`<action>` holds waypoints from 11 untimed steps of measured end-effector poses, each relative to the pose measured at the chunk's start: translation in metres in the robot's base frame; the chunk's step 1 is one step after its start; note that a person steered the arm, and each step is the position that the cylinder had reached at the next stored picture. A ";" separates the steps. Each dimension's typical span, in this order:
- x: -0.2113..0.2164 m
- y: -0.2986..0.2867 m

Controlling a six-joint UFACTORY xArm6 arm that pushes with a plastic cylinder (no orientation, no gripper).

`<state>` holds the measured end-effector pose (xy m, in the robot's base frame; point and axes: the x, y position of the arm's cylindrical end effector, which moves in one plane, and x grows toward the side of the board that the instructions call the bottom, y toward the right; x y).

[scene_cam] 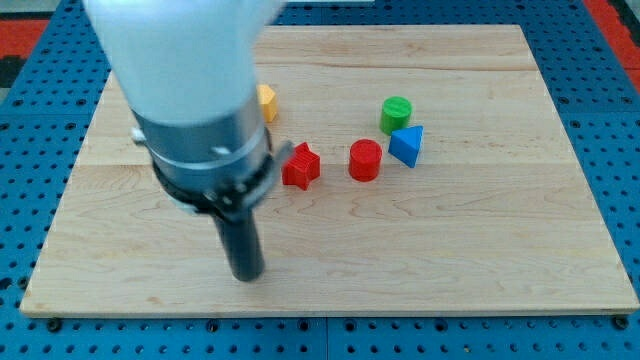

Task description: Push red circle towards top center

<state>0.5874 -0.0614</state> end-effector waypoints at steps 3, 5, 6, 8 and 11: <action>-0.118 0.108; -0.204 0.091; -0.255 0.095; -0.235 0.119; -0.306 0.160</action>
